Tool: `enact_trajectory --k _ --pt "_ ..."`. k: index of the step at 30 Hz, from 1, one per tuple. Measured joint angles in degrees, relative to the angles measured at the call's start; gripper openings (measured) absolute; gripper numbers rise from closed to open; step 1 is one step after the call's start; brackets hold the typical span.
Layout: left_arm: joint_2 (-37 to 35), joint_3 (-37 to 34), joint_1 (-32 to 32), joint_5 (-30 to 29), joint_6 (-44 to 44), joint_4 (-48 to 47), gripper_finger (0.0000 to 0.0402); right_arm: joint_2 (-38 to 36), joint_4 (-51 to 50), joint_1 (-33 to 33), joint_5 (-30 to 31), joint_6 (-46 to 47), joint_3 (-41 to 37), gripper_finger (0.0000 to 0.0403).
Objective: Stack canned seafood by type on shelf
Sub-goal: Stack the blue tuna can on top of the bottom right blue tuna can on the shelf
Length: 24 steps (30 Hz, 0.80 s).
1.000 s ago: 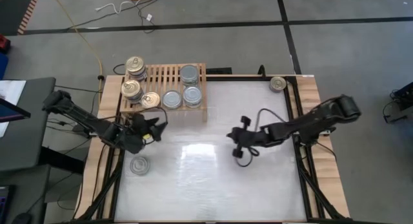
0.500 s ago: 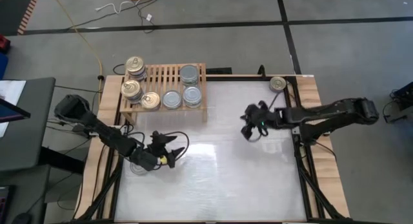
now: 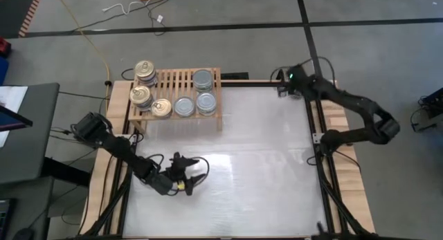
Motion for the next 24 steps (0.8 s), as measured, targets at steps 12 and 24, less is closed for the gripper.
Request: enact_trajectory --k 12,24 --pt "0.26 3.2 0.57 -0.1 10.02 -2.82 0.032 17.96 -5.86 -8.2 -3.26 2.43 12.73 0.0019" --pt "0.22 3.19 0.55 -0.15 7.87 -6.06 0.032 30.24 -15.54 -6.87 5.7 5.1 18.63 0.0019"
